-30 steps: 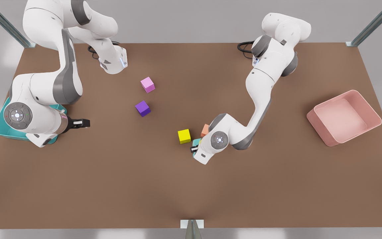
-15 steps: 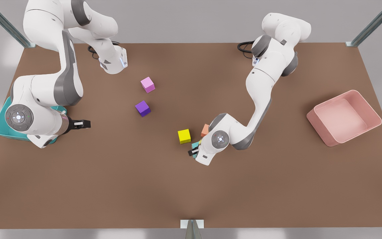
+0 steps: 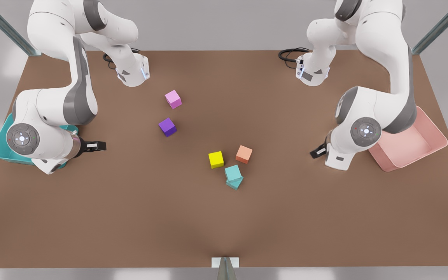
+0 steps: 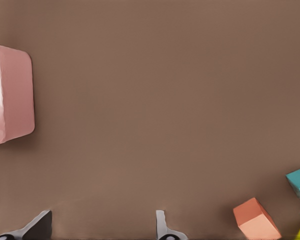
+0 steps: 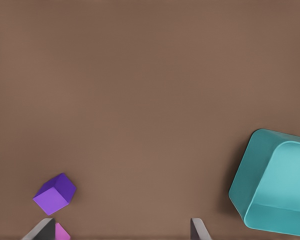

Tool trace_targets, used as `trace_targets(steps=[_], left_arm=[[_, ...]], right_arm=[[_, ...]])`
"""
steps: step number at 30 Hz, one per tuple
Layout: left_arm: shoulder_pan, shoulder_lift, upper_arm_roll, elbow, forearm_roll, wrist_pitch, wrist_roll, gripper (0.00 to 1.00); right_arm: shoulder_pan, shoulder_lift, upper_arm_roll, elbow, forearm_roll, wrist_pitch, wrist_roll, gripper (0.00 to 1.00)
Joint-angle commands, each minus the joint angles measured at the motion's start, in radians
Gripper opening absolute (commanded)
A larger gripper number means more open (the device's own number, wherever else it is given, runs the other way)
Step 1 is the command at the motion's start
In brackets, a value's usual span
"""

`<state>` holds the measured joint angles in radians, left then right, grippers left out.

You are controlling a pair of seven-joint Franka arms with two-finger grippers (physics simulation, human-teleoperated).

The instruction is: Stack the two blue cubes on top of each other

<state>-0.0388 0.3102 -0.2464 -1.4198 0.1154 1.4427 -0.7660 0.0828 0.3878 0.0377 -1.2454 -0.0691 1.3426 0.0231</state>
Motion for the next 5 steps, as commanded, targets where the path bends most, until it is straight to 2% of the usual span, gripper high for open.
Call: trace_targets(steps=[1, 5], left_arm=[[0.004, -0.049, 0.038, -0.010, -0.053, -0.169, 0.666, 1.00], [-0.006, -0.046, 0.064, 0.019, -0.077, -0.171, 0.666, 1.00]], right_arm=[[0.000, -0.001, -0.001, 0.000, 0.000, 0.000, 0.003, 1.00], [-0.003, -0.001, -0.001, 0.001, 0.003, 0.001, 0.003, 1.00]])
